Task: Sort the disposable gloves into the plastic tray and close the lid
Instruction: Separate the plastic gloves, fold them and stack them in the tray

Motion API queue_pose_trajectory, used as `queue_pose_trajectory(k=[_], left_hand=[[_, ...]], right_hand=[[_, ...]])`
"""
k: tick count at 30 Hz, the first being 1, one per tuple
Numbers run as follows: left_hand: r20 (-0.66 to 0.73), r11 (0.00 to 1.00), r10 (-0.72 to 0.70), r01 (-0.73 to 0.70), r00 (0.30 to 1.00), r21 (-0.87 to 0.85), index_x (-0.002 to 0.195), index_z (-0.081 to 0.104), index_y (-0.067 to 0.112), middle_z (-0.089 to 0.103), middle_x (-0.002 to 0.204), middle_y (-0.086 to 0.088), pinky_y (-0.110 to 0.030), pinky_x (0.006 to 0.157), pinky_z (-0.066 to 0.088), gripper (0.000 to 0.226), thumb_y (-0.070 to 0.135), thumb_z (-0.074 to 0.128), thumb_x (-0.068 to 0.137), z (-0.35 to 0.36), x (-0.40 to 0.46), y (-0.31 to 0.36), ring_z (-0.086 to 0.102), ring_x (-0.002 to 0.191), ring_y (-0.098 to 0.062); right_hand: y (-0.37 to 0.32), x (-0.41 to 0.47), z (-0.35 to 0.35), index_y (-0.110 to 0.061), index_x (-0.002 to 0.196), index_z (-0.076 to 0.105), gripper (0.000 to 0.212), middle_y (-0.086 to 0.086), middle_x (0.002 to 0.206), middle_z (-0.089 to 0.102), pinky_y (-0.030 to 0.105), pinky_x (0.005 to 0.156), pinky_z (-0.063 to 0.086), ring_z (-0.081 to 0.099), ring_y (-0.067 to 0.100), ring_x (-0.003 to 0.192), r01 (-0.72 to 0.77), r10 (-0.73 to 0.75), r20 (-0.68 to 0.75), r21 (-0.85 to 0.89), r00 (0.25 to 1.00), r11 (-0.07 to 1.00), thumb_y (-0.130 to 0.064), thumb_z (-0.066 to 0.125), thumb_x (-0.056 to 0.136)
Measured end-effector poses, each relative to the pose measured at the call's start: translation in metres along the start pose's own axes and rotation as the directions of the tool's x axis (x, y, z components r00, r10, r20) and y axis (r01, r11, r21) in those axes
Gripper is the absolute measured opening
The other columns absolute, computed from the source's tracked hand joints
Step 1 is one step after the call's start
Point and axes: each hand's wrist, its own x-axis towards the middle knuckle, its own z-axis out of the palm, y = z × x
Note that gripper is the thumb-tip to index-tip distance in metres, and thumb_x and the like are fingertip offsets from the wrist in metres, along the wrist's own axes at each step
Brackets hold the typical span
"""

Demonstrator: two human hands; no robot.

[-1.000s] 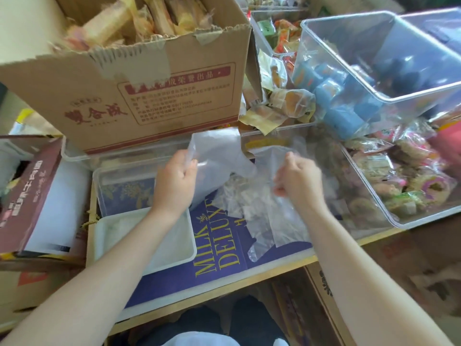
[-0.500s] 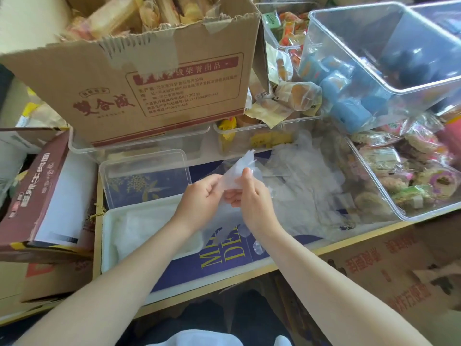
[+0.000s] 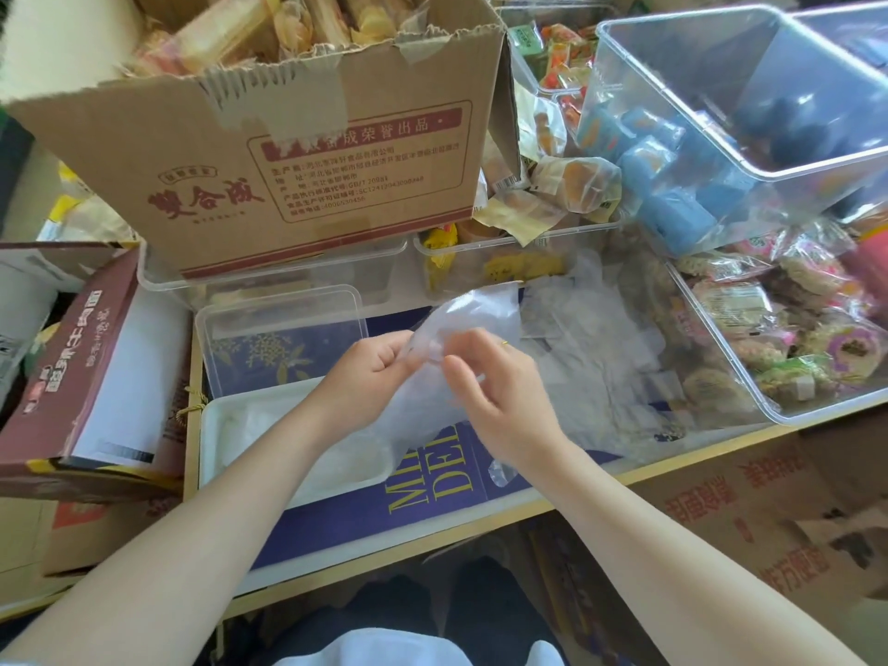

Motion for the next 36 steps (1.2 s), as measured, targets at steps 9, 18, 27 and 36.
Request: queue_pose_trajectory(k=[9, 18, 27, 36], left_hand=[[0.240, 0.991, -0.083, 0.107, 0.967, -0.086, 0.098, 0.068, 0.012, 0.061, 0.081, 0.012, -0.008, 0.066, 0.038, 0.051, 0.059, 0.056, 0.081, -0.018, 0.006, 0.011, 0.052, 0.074, 0.000], [0.267, 0.988, -0.141, 0.151, 0.953, -0.019, 0.108, 0.067, 0.006, 0.069, 0.108, -0.001, -0.032, 0.095, 0.037, 0.034, 0.033, 0.058, 0.089, -0.026, 0.005, 0.012, 0.058, 0.100, -0.019], [0.365, 0.982, -0.138, 0.174, 0.921, -0.069, 0.105, 0.061, 0.013, 0.070, 0.082, 0.014, -0.013, 0.071, 0.046, 0.020, 0.024, 0.058, 0.088, -0.017, 0.005, 0.024, 0.062, 0.075, 0.000], [0.305, 0.985, -0.174, 0.168, 0.936, 0.045, 0.112, 0.061, 0.022, 0.069, 0.101, -0.002, -0.025, 0.088, 0.046, 0.020, 0.016, 0.053, 0.095, -0.017, 0.003, 0.024, 0.063, 0.095, -0.010]], right_hand=[[0.010, 0.036, -0.024, -0.017, 0.111, 0.059, 0.028, 0.004, 0.107, 0.063, 0.037, 0.096, 0.025, 0.041, 0.023, 0.112, 0.436, -0.435, 0.118, -0.471, 0.893, 0.767, -0.028, 0.052, 0.085], [0.001, 0.040, -0.037, -0.016, 0.074, 0.066, 0.026, -0.015, 0.061, 0.045, 0.027, 0.076, 0.028, 0.044, 0.014, 0.064, 0.428, -0.392, 0.174, -0.316, 0.903, 0.847, -0.040, 0.057, 0.080], [-0.012, 0.051, -0.054, -0.016, 0.066, 0.057, 0.034, -0.007, 0.060, 0.046, 0.031, 0.088, 0.025, 0.039, 0.016, 0.078, 0.091, 0.197, 0.469, -0.523, 0.861, 0.847, -0.046, 0.066, 0.079], [-0.023, 0.042, -0.052, -0.023, 0.098, 0.064, 0.017, -0.009, 0.089, 0.063, 0.033, 0.092, 0.034, 0.053, 0.012, 0.092, 0.006, 0.117, 0.449, -0.265, 0.886, 0.964, -0.033, 0.063, 0.084]])
